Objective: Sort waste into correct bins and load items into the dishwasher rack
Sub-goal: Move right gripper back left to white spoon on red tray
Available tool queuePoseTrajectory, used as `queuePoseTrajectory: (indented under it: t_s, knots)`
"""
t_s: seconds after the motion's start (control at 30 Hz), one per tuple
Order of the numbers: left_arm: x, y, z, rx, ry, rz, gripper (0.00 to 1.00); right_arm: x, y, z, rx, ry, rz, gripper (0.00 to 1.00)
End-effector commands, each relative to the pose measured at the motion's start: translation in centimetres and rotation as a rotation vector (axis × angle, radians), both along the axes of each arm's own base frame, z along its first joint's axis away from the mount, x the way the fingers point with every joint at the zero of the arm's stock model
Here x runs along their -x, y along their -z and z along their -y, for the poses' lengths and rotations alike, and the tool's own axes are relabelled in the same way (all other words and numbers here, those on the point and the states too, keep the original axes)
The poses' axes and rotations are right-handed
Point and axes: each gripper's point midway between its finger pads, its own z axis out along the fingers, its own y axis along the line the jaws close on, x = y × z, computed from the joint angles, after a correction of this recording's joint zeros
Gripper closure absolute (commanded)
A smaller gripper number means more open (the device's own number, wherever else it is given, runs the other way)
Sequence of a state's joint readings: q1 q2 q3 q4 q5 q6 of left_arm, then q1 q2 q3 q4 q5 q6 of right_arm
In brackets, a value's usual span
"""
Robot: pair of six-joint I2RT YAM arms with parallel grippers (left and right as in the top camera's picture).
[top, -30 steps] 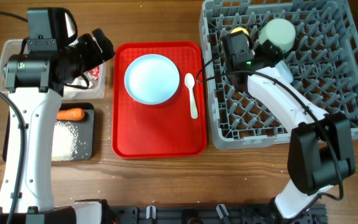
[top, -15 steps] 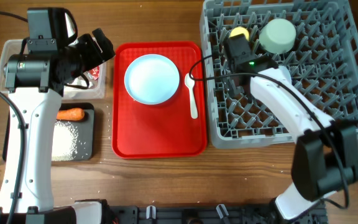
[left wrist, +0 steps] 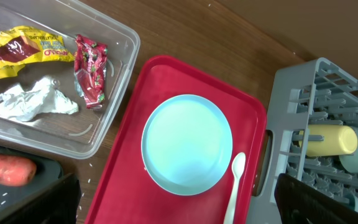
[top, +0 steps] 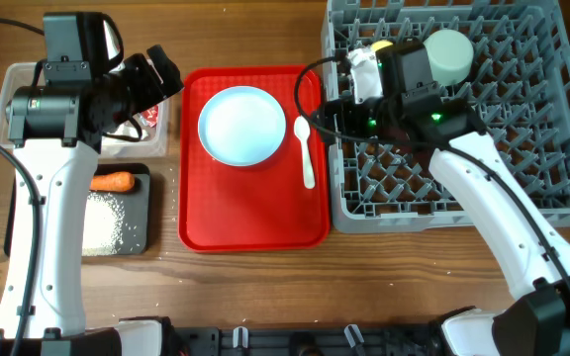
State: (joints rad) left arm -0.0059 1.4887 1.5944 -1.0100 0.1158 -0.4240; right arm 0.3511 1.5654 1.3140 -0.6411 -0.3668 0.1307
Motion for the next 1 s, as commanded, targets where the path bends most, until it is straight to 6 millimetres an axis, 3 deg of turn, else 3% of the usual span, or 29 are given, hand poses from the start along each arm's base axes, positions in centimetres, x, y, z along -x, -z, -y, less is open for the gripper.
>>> queuePoseTrajectory:
  t_s: [0.0,0.03,0.13,0.23,0.37,0.43,0.5,0.53,0.57,0.6,0.63,0.7,0.77,0.8,0.83,0.97]
  knots:
    - [-0.1,-0.1,-0.4,-0.02,0.0,0.007,0.0,1.5,1.1,-3.2,-0.134,-0.062,-0.148,0.0]
    - [-0.1,-0.1,-0.4,-0.02,0.0,0.007,0.0,1.7,1.8,-3.6,-0.128,-0.068,-0.171,0.0]
    - [-0.1,-0.1,-0.4,-0.02,0.0,0.007,0.0,2.5,4.3,-5.3,-0.068,-0.061,-0.224,0.12]
    - [-0.1,-0.1,-0.4,-0.02,0.0,0.007,0.0,2.0,6.7,-4.8,0.115,0.108,-0.189,0.16]
    - [-0.1,-0.1,-0.4,-0.02,0.0,0.007,0.0,2.6,6.8,-6.2,0.203,0.177,-0.115,0.26]
    - [-0.1,-0.1,-0.4,-0.02,0.0,0.007,0.0,2.9,7.0,-6.2,0.223,0.283,-0.11,0.39]
    - [-0.1,-0.1,-0.4,-0.02,0.0,0.007,0.0,2.9,7.1,-6.1,0.236,0.337,-0.096,0.43]
    - [-0.1,-0.1,-0.4,-0.02,0.0,0.007,0.0,3.0,7.1,-6.4,0.244,0.32,-0.085,0.42]
    - [-0.1,-0.1,-0.4,-0.02,0.0,0.007,0.0,3.1,7.2,-6.7,0.245,0.304,-0.081,0.34]
    - [-0.1,-0.1,-0.4,-0.02,0.0,0.007,0.0,3.3,7.2,-7.2,0.232,0.295,-0.087,0.21]
    - [-0.1,-0.1,-0.4,-0.02,0.0,0.007,0.0,3.5,7.1,-8.1,0.192,0.267,-0.106,0.0]
    - [-0.1,-0.1,-0.4,-0.02,0.0,0.007,0.0,4.0,6.8,-9.5,0.13,0.217,-0.135,0.0]
    - [-0.1,-0.1,-0.4,-0.02,0.0,0.007,0.0,3.8,6.7,-9.5,0.132,0.222,-0.124,0.0]
    - [-0.1,-0.1,-0.4,-0.02,0.0,0.007,0.0,3.5,6.8,-8.9,0.161,0.243,-0.108,0.05]
    - [-0.1,-0.1,-0.4,-0.02,0.0,0.007,0.0,3.5,7.1,-8.1,0.192,0.263,-0.103,0.24]
    - [-0.1,-0.1,-0.4,-0.02,0.0,0.007,0.0,3.8,6.3,-7.2,0.263,0.233,-0.101,0.34]
